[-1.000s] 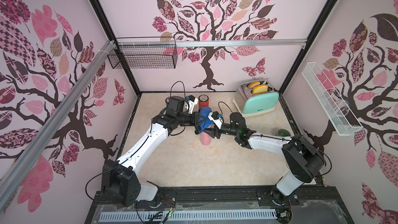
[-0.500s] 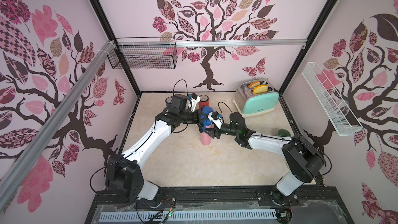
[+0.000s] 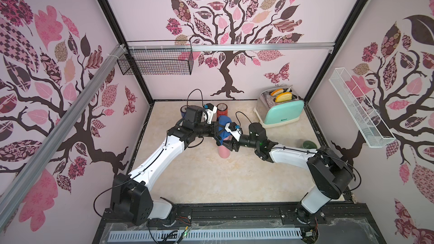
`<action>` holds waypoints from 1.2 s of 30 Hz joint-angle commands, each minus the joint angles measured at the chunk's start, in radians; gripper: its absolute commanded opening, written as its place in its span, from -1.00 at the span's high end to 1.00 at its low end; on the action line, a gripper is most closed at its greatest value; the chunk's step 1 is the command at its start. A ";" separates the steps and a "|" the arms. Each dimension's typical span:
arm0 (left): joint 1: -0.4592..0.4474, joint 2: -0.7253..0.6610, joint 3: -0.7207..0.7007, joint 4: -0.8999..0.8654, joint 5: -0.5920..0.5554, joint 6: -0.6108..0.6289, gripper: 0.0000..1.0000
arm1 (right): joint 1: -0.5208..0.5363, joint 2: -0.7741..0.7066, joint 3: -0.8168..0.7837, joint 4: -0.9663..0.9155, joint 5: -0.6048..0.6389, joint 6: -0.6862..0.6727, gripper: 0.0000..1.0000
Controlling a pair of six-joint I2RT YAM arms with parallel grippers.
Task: Wipe the surface of the thermos
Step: Wipe the dirt from the surface of the thermos.
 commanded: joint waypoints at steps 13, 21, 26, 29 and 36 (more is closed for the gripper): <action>-0.008 0.093 -0.029 -0.050 -0.075 0.005 1.00 | 0.011 0.018 0.020 -0.055 -0.003 -0.002 1.00; -0.003 0.221 0.093 -0.078 -0.075 0.046 1.00 | 0.010 0.000 -0.005 -0.055 0.015 -0.016 1.00; -0.003 0.148 0.009 -0.075 -0.090 0.028 1.00 | 0.006 0.005 0.003 -0.054 0.029 0.002 1.00; -0.007 0.071 -0.066 -0.081 -0.116 0.014 1.00 | -0.003 0.009 -0.003 -0.025 0.028 0.034 1.00; -0.011 -0.059 -0.201 -0.081 -0.184 -0.018 1.00 | -0.023 -0.008 -0.032 0.048 0.027 0.102 1.00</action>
